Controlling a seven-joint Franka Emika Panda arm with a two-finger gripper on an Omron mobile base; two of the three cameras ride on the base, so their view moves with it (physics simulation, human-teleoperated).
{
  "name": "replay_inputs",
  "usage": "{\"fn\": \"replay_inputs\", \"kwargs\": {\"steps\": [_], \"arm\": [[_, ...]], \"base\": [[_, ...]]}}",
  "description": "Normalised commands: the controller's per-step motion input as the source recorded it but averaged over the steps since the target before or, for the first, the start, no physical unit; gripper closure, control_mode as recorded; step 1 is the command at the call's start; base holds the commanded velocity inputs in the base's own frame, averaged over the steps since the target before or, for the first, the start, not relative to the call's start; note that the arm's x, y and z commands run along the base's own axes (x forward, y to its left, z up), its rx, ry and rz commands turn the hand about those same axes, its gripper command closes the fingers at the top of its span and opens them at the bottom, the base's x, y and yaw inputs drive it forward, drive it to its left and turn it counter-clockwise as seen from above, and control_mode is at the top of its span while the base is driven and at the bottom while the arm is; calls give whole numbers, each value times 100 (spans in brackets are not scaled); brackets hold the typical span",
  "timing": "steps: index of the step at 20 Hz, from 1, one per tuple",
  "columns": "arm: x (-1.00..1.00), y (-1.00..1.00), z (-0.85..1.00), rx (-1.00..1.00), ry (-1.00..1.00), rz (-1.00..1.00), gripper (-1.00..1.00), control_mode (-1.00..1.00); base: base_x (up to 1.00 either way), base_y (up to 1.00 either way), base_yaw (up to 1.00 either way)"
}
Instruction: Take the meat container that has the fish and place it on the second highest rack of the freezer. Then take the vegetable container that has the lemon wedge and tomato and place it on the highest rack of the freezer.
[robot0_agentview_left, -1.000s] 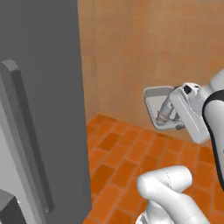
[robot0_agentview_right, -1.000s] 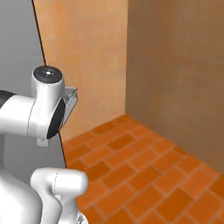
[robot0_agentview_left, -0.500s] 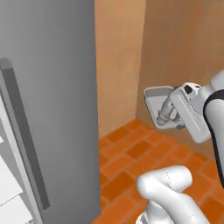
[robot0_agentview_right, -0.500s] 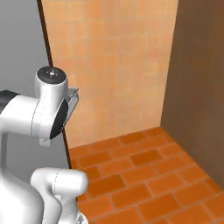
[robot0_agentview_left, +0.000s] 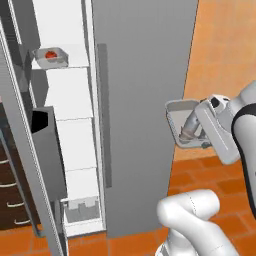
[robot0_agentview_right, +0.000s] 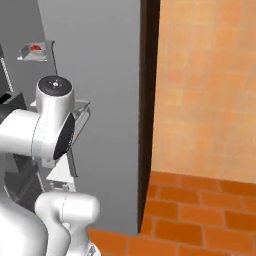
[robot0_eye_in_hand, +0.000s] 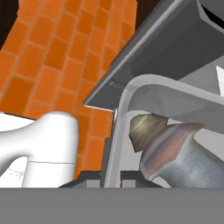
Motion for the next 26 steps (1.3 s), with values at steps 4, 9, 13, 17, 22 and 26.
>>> {"fn": "replay_inputs", "kwargs": {"steps": [4,9,13,17,22,26], "arm": [[0,0,0,0,0,0,100,100],[0,0,0,0,0,0,100,100],[0,0,0,0,0,0,100,100],[0,0,0,0,0,0,100,100],[0,0,0,0,0,0,100,100],[0,0,0,0,0,0,100,100]], "base": [[-4,1,87],[49,3,62],[49,1,36],[37,5,26],[71,1,12],[22,32,10]]}}
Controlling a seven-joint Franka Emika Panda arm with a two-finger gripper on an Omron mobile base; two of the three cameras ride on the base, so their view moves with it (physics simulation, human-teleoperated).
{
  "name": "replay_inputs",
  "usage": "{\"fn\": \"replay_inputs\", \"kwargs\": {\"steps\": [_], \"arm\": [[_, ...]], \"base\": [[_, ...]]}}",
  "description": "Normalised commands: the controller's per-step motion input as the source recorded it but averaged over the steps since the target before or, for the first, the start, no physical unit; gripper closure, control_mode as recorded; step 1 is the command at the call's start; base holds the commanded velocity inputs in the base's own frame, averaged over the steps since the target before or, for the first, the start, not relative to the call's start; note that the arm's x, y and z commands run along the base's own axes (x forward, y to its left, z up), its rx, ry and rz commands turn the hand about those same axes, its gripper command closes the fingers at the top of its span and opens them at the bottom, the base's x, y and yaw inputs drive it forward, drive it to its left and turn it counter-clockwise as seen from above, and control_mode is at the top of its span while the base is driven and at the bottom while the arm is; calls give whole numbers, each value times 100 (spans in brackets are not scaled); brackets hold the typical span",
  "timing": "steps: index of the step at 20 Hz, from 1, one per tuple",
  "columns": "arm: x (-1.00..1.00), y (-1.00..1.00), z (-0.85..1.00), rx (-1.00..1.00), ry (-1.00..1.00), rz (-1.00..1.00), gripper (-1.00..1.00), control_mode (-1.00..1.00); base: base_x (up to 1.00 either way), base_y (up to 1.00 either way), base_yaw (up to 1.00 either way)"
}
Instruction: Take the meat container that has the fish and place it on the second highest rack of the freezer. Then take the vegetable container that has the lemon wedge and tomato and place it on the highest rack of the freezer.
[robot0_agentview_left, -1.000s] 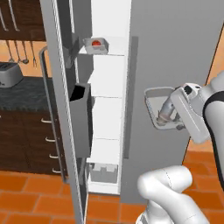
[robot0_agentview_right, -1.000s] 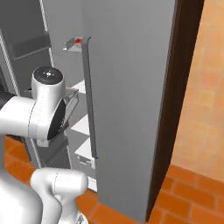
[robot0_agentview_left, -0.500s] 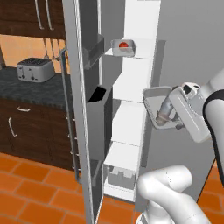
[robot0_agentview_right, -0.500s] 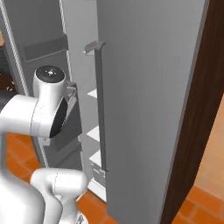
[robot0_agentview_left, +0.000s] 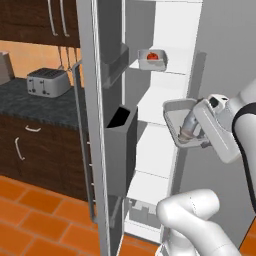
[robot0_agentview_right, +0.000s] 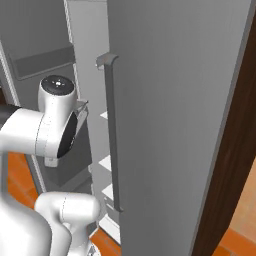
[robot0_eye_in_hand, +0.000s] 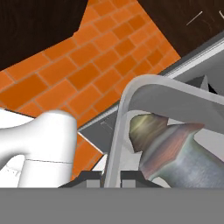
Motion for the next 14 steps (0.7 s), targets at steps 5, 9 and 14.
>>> {"fn": "replay_inputs", "kwargs": {"steps": [5,9,14], "arm": [[0,0,0,0,0,0,100,100],[0,0,0,0,0,0,100,100],[0,0,0,0,0,0,100,100]], "base": [[35,11,7],[26,1,1],[17,16,0]]}}
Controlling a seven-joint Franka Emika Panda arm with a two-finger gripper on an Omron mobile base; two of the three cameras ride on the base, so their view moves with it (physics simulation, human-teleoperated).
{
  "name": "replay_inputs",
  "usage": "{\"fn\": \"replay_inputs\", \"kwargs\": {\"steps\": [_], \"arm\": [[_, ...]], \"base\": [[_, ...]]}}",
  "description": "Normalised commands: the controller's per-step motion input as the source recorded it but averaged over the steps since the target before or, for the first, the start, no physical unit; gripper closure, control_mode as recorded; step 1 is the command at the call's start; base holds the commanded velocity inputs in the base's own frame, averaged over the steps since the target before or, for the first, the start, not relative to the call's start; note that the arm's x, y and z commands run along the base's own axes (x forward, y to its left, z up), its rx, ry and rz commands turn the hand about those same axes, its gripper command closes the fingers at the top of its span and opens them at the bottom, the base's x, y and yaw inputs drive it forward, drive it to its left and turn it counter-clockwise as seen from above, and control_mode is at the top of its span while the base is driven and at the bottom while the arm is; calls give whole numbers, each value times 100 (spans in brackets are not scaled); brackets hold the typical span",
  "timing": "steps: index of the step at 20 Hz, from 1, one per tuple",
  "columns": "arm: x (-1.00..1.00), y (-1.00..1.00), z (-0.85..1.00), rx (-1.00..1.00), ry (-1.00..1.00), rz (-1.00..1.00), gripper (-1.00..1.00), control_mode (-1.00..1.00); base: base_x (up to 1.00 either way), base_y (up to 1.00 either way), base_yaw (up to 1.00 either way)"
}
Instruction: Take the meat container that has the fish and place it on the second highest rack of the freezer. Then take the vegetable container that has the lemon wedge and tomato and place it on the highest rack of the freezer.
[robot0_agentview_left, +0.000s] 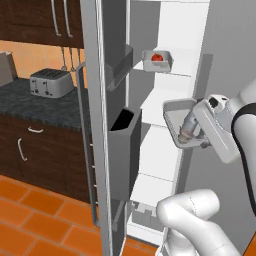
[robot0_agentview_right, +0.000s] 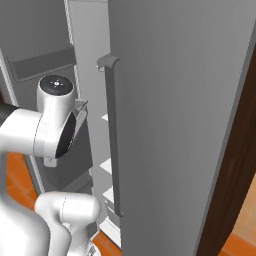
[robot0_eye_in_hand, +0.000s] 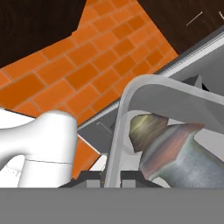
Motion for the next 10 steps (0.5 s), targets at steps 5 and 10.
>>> {"fn": "replay_inputs", "kwargs": {"steps": [5,10], "arm": [[33,3,-19,-8,0,0,100,-100],[60,0,-58,-24,0,0,100,-100]], "base": [[14,9,0],[0,0,0]]}}
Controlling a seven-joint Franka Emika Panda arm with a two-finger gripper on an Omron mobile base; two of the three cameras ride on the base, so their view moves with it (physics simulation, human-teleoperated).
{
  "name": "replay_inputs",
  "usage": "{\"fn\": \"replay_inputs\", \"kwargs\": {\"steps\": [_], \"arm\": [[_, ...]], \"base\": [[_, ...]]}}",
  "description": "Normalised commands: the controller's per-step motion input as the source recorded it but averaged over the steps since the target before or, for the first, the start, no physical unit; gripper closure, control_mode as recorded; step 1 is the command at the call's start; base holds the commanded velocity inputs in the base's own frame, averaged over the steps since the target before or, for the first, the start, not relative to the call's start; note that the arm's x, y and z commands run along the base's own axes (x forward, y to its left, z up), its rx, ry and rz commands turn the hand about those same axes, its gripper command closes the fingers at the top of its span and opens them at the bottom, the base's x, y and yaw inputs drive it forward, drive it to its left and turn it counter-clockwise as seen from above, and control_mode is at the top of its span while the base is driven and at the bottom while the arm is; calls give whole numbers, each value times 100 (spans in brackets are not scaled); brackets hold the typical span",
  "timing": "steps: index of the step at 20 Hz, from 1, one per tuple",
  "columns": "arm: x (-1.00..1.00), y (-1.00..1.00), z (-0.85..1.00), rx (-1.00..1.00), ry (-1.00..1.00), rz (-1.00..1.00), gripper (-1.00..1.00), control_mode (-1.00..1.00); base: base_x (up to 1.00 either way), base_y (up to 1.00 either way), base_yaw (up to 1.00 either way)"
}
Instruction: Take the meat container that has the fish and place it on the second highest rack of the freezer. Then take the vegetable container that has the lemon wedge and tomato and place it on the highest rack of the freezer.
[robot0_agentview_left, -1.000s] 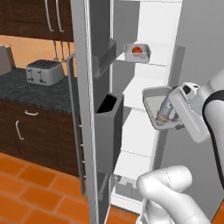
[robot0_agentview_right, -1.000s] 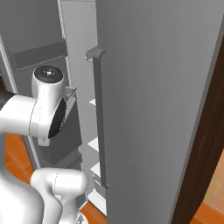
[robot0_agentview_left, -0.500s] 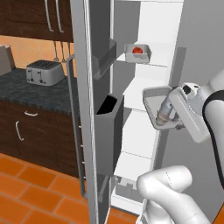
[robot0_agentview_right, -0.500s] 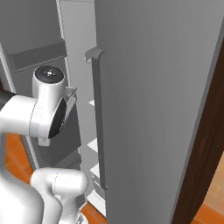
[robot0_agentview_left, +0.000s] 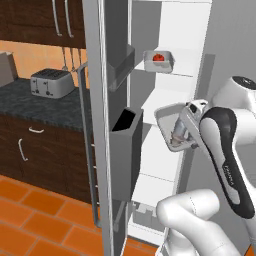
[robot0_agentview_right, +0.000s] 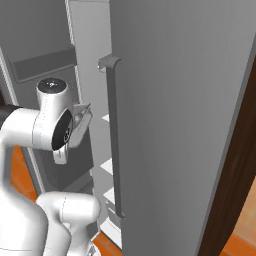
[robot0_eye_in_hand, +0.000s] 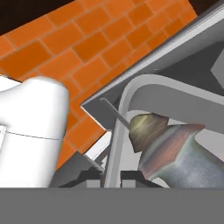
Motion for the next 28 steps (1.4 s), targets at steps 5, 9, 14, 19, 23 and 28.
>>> {"fn": "replay_inputs", "kwargs": {"steps": [5,9,14,19,23,28], "arm": [[94,-23,-44,-14,0,-1,100,-100],[97,-19,-5,-2,0,0,100,-100],[81,-13,-15,-2,0,-6,100,-100],[58,0,-20,-3,-6,-20,100,-100],[59,0,-11,0,-9,-12,100,-100],[58,0,-28,0,-5,-7,100,-100]], "base": [[0,0,0],[0,0,0],[0,0,0],[0,0,0],[0,0,0],[0,0,0]]}}
